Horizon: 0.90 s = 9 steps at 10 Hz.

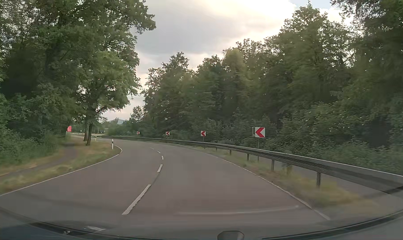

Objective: Follow the waypoints while adhering to traffic rules and regulations

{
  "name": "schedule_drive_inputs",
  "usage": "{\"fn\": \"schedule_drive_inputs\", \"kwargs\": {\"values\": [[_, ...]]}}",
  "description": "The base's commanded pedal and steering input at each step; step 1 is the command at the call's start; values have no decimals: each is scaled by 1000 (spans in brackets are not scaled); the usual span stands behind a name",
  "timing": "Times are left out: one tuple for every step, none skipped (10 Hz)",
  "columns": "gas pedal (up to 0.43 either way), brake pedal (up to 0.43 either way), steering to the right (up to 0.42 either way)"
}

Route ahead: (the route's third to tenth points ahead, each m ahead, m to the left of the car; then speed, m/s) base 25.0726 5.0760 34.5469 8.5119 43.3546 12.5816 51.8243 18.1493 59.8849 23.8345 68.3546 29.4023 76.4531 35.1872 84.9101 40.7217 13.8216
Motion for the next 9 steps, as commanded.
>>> {"fn": "schedule_drive_inputs", "kwargs": {"values": [[110,0,-45],[110,0,-45],[110,0,-46],[110,0,-46],[110,0,-47],[110,0,-48],[110,0,-49],[110,0,-51],[110,0,-52]]}}
